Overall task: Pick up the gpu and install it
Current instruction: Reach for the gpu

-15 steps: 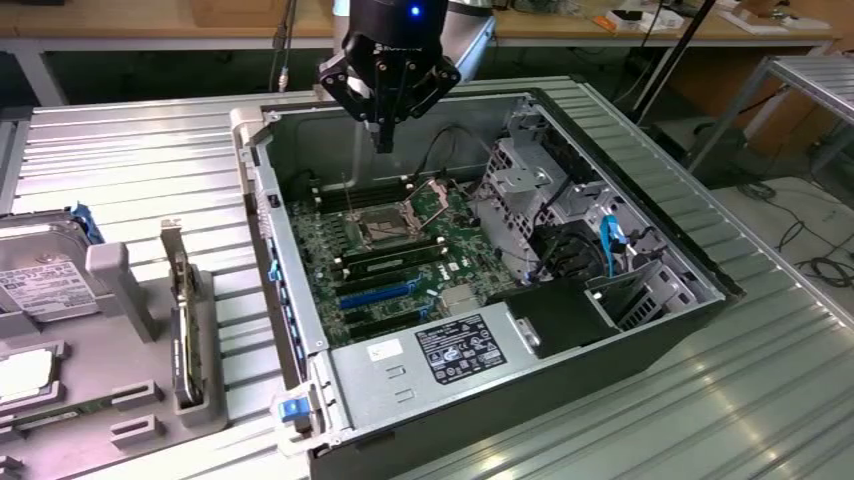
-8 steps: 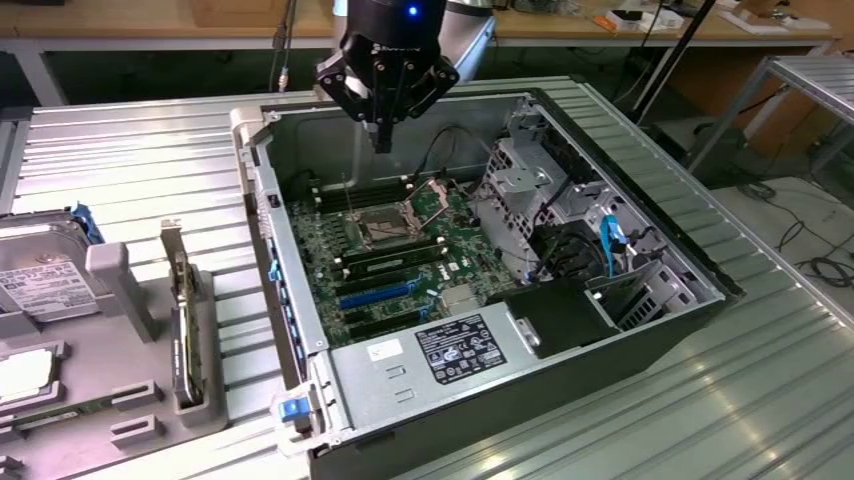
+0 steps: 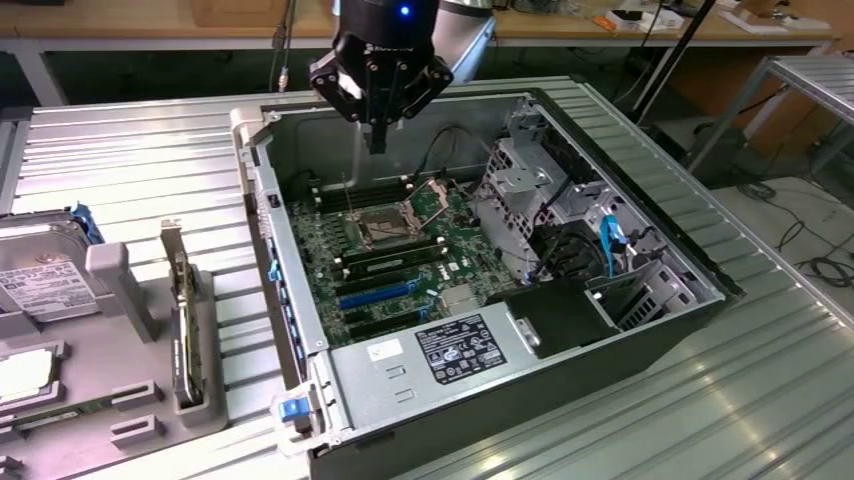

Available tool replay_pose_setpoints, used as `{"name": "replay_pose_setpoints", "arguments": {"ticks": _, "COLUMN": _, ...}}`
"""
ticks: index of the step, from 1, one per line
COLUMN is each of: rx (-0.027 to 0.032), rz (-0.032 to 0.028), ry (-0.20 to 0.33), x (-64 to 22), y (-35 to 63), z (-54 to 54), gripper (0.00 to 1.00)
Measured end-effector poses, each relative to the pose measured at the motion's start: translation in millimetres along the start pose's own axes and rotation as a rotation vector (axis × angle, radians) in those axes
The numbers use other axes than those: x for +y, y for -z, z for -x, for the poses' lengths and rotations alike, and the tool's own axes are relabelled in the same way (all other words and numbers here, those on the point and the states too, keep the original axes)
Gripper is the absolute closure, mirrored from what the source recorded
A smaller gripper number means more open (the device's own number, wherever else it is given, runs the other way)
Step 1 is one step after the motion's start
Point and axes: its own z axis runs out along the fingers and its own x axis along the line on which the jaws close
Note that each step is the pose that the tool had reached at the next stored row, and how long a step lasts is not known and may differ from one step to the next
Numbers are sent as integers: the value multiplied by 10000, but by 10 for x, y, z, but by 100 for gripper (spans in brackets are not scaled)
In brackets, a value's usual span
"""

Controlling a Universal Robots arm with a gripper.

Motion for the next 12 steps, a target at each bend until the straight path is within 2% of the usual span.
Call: {"name": "replay_pose_setpoints", "arguments": {"ticks": 12, "rx": 0, "rz": 0, "ry": 0, "x": -8, "y": 3, "z": -95, "gripper": 89}}
